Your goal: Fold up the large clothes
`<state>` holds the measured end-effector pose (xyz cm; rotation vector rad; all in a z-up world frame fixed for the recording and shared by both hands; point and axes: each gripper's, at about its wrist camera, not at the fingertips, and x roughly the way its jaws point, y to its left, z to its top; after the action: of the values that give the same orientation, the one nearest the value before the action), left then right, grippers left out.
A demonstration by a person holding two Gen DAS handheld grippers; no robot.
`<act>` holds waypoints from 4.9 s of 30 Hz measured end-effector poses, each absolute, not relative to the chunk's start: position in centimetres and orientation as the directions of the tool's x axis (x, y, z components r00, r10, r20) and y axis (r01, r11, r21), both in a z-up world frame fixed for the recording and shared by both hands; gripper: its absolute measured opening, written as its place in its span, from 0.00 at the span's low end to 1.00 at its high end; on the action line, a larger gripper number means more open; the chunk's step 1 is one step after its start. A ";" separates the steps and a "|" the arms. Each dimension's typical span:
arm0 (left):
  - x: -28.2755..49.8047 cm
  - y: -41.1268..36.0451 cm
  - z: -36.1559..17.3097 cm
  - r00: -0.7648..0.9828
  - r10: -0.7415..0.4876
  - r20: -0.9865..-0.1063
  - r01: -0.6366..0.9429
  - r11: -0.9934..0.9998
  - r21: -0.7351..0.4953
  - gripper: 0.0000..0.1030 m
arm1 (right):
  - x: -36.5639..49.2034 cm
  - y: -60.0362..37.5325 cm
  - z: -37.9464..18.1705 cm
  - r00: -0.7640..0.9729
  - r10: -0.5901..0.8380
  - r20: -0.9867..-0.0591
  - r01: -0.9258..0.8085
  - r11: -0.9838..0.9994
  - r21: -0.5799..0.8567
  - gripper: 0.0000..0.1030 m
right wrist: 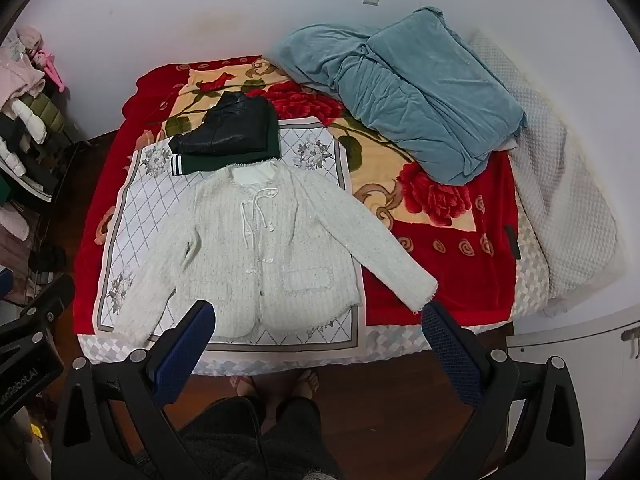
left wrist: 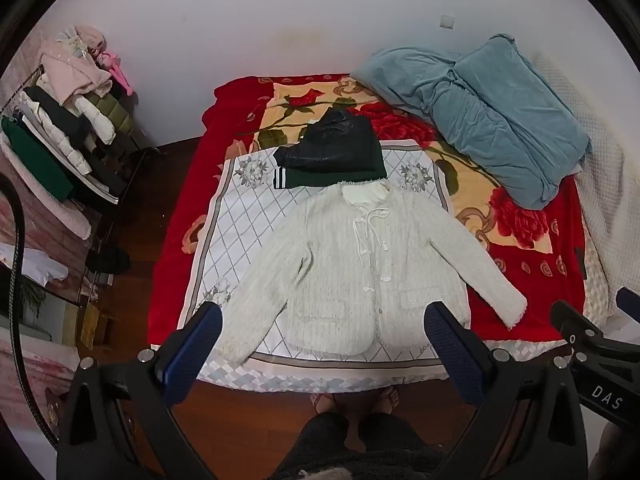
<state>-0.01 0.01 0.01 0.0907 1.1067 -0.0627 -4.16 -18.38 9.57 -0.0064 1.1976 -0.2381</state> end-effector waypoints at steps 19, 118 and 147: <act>0.0 0.0 0.0 0.450 -0.001 -0.893 0.095 0.994 0.047 1.00 | -4.7 -18.3 9.9 0.345 -0.194 -0.918 0.180 0.974 -0.139 1.00; 13.5 -1.5 -7.6 0.493 -0.095 -0.865 0.143 0.989 -0.027 1.00 | -1.7 -28.2 -2.0 0.308 -0.145 -0.940 0.581 0.812 0.065 1.00; 26.0 -19.4 -45.5 0.193 0.165 -0.967 0.156 0.968 0.197 1.00 | -5.6 -59.9 -52.8 0.544 0.049 -0.838 0.830 -0.179 0.529 0.23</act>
<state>26.05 -19.42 -45.51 0.2749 1.3821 0.0070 -5.64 -59.94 -52.83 1.6124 0.7613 -0.8328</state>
